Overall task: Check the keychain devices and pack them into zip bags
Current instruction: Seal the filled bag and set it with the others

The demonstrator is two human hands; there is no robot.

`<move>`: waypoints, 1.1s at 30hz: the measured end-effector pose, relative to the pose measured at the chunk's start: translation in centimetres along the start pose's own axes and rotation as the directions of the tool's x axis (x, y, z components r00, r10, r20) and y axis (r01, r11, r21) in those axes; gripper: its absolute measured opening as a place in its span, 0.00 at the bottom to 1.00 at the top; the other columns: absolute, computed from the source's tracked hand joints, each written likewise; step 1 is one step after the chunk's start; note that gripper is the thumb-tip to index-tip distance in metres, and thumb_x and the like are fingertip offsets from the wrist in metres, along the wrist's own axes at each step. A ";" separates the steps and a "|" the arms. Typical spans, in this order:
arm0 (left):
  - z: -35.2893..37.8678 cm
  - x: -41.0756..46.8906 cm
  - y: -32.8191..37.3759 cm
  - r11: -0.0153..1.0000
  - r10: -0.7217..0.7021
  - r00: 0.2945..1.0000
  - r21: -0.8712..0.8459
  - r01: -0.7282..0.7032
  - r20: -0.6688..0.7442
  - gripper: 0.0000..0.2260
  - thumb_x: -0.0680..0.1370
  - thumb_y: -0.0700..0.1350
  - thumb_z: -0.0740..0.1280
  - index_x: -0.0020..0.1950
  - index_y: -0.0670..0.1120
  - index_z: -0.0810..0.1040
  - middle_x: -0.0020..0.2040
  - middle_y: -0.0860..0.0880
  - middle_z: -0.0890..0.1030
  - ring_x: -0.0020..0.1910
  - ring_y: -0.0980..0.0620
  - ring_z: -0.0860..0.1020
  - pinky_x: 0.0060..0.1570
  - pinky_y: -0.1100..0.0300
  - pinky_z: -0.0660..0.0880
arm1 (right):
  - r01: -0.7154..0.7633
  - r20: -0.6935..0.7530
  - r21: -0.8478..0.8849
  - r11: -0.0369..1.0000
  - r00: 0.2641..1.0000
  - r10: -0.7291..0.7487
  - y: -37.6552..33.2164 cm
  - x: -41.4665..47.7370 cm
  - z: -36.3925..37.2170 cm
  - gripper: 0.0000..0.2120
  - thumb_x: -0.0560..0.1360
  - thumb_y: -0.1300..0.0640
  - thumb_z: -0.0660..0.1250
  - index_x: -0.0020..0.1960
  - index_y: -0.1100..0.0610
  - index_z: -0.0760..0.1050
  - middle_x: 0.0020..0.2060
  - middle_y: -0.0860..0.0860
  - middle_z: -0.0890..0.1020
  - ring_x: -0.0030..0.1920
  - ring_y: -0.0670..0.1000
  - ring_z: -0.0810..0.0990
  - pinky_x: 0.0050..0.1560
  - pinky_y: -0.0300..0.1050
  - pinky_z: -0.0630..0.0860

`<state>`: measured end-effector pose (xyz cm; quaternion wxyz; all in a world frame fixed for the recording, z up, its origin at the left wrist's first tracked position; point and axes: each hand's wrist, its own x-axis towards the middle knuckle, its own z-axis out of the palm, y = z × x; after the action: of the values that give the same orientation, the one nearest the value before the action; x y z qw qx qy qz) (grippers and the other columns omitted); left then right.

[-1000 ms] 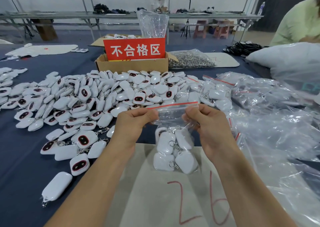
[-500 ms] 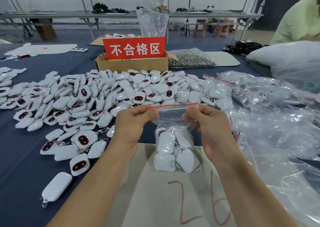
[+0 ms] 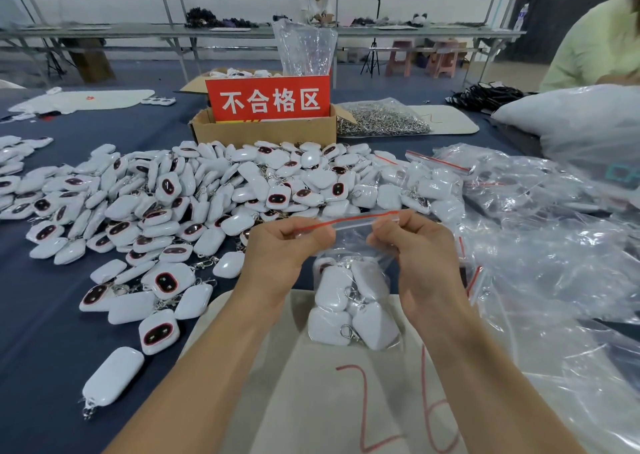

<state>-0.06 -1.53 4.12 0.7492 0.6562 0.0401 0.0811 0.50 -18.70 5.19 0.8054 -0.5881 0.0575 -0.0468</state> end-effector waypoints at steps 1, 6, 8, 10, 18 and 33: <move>0.1 0.0 0.0 1.000 -0.005 1.000 -0.004 0.005 -0.005 0.06 0.70 0.37 0.79 0.41 0.48 0.89 0.40 0.46 0.88 0.37 0.54 0.84 0.39 0.66 0.78 | 0.000 0.009 -0.007 1.000 1.000 0.000 0.0 -0.1 0.0 0.18 0.74 0.71 0.70 0.32 0.54 0.83 0.30 0.55 0.82 0.32 0.51 0.80 0.45 0.49 0.78; 0.2 -0.1 0.0 1.000 0.027 0.999 0.008 -0.027 -0.035 0.09 0.72 0.36 0.78 0.39 0.51 0.89 0.39 0.48 0.88 0.36 0.55 0.84 0.39 0.66 0.79 | 0.005 0.113 -0.046 0.999 0.994 0.000 0.0 -0.5 0.3 0.10 0.75 0.68 0.71 0.38 0.57 0.84 0.35 0.57 0.84 0.35 0.51 0.82 0.38 0.45 0.80; 0.2 -0.1 0.0 0.999 0.034 0.999 0.009 -0.034 -0.028 0.09 0.73 0.36 0.77 0.39 0.51 0.89 0.39 0.47 0.88 0.37 0.54 0.85 0.39 0.65 0.79 | 0.021 0.154 -0.052 0.998 0.988 -0.013 0.3 -0.8 0.7 0.09 0.75 0.68 0.72 0.39 0.58 0.85 0.37 0.57 0.86 0.37 0.53 0.84 0.40 0.47 0.81; 0.2 -0.1 0.1 1.000 0.029 0.999 0.006 -0.029 -0.026 0.08 0.73 0.35 0.77 0.40 0.49 0.89 0.41 0.46 0.88 0.38 0.52 0.86 0.39 0.64 0.80 | 0.052 0.133 -0.060 0.997 0.990 -0.043 0.6 -0.9 0.9 0.11 0.74 0.69 0.72 0.37 0.57 0.85 0.35 0.57 0.85 0.37 0.53 0.83 0.41 0.47 0.81; 0.4 -0.1 -0.1 0.999 0.043 0.998 0.024 -0.042 -0.045 0.05 0.73 0.34 0.76 0.45 0.43 0.88 0.41 0.44 0.88 0.39 0.50 0.86 0.40 0.62 0.81 | 0.058 0.097 -0.009 0.998 0.994 -0.057 1.2 -0.5 1.1 0.15 0.73 0.71 0.72 0.34 0.55 0.85 0.33 0.55 0.86 0.35 0.53 0.83 0.43 0.49 0.82; 1.0 -1.1 -0.4 0.996 0.085 0.996 0.013 -0.085 0.042 0.11 0.66 0.45 0.80 0.45 0.42 0.88 0.43 0.39 0.87 0.46 0.38 0.86 0.51 0.44 0.82 | -0.038 0.216 0.055 0.998 0.976 0.025 1.1 -1.2 1.2 0.04 0.75 0.69 0.72 0.46 0.66 0.86 0.44 0.64 0.87 0.44 0.61 0.87 0.50 0.55 0.84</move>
<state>-0.95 -2.73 3.86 0.7409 0.6642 -0.0029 0.0988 -0.47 -17.13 4.56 0.8246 -0.5646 -0.0221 0.0283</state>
